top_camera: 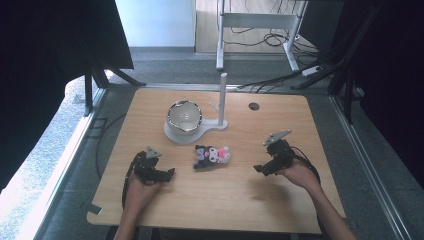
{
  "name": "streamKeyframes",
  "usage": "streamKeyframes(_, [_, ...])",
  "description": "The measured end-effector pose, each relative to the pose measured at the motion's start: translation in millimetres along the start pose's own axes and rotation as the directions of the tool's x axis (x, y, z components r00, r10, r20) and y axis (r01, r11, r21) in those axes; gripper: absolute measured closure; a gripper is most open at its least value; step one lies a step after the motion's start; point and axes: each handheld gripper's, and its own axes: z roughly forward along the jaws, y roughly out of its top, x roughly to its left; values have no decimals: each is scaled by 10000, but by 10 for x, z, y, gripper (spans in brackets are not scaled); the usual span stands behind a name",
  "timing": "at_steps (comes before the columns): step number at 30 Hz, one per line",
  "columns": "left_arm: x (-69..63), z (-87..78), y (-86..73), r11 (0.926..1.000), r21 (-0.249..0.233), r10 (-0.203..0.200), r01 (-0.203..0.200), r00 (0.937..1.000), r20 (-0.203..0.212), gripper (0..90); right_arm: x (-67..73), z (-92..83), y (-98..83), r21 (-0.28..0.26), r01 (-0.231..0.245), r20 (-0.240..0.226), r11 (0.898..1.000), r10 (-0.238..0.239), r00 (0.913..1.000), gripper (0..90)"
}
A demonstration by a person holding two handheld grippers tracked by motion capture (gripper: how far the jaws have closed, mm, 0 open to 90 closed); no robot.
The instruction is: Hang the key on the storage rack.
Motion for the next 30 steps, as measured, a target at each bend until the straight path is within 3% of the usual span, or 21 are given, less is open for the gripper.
streamKeyframes(16, [0, 0, 0, 10000, -1, 0, 0, 10000, 1, 4, -1, 156, 310, 684, 724, -577, 9950, -685, 9960, 46])
streamKeyframes(23, [0, 0, 0, 10000, 1, 2, -2, 10000, 2, 4, 43, 249, 478, 1188, 1575, -908, 9803, -1473, 9849, 80])
streamKeyframes(24, [0, 0, 0, 10000, 0, 1, -1, 10000, 1, 3, 65, 283, 527, 1300, 1873, -1008, 9737, -1750, 9794, 91])
streamKeyframes(26, [0, 0, 0, 10000, 0, 2, -2, 10000, -1, 3, 80, 301, 553, 1373, 1973, -1043, 9707, -1840, 9774, 95])
streamKeyframes(30, [0, 0, 0, 10000, 0, 0, 0, 10000, 1, 4, 138, 389, 696, 1598, 2488, -1258, 9553, -2303, 9650, 103])
